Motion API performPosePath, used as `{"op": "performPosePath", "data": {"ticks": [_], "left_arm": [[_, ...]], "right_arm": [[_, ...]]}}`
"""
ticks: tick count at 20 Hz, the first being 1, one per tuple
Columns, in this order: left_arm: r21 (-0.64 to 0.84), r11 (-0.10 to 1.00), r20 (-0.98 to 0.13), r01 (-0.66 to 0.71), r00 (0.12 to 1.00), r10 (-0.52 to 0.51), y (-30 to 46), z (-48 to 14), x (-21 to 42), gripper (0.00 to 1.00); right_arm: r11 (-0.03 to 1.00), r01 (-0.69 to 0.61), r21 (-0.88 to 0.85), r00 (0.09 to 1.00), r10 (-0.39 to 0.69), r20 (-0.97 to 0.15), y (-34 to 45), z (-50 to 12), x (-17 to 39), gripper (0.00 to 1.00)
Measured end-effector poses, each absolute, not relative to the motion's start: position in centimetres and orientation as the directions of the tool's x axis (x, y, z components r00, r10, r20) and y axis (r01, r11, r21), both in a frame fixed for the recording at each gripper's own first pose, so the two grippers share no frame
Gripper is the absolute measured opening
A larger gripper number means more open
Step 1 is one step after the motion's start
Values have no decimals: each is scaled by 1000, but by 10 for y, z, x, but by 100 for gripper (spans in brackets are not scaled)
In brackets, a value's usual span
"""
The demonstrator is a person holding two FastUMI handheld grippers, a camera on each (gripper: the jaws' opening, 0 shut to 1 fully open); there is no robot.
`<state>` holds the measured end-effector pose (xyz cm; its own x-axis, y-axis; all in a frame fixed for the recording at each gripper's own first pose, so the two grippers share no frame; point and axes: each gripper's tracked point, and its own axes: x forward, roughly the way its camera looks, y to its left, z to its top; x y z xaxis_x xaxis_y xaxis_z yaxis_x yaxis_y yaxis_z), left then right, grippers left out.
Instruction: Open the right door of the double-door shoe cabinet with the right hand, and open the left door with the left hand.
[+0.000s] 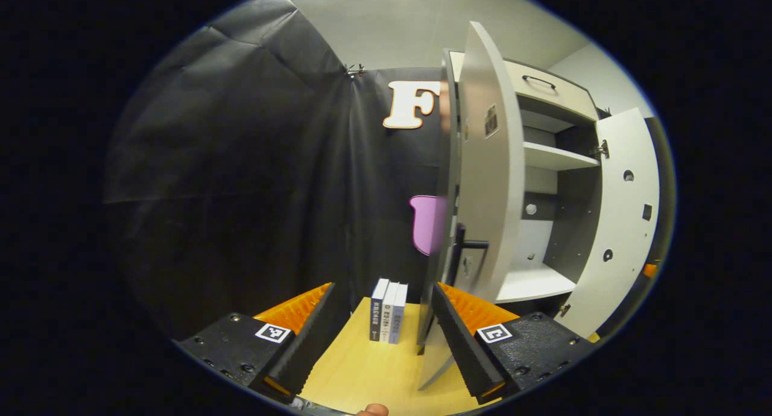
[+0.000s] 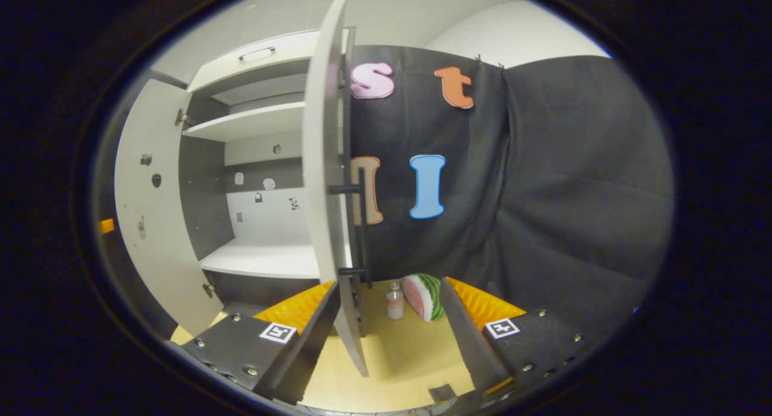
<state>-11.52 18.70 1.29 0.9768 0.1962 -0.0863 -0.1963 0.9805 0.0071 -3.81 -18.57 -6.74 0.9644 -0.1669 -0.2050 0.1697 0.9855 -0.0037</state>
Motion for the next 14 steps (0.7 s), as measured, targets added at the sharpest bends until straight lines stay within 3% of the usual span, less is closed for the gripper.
{"op": "performPosePath", "data": {"ticks": [2, 3, 5, 7, 9, 10, 11, 12, 13, 14], "left_arm": [[4, 990, -75, -142, 987, 142, 159, 26, -115, 99], [7, 993, -70, -119, 990, 120, 147, 31, -114, 96], [16, 999, -55, -47, 997, 48, 111, 42, -114, 96], [33, 999, -44, 22, 999, -21, 80, 46, -110, 93], [35, 995, -37, 89, 995, -87, 49, 48, -101, 96], [33, 993, -36, 116, 993, -115, 36, 47, -96, 94], [35, 989, -31, 142, 989, -141, 23, 47, -90, 94], [40, 986, -26, 163, 986, -162, 13, 48, -85, 96], [46, 983, -21, 177, 984, -176, 5, 49, -79, 96], [56, 981, -13, 184, 983, -184, -2, 50, -73, 96]], "right_arm": [[988, 155, -25, 970, -157, -185, -165, -51, -40, 98], [986, 162, -30, 968, -165, -189, -159, -48, -41, 93], [988, 150, -24, 968, -151, -201, -135, -41, -44, 100], [993, 117, 8, 972, -112, -208, -108, -35, -42, 94], [997, 74, 32, 978, -67, -198, -80, -27, -33, 100], [998, 50, 35, 981, -42, -187, -67, -23, -29, 94], [999, 25, 38, 985, -18, -174, -52, -20, -24, 100], [999, 4, 43, 986, 3, -164, -39, -17, -19, 94], [999, -22, 47, 988, 29, -152, -28, -14, -14, 94], [998, -36, 48, 989, 42, -144, -19, -10, -10, 100]]}}
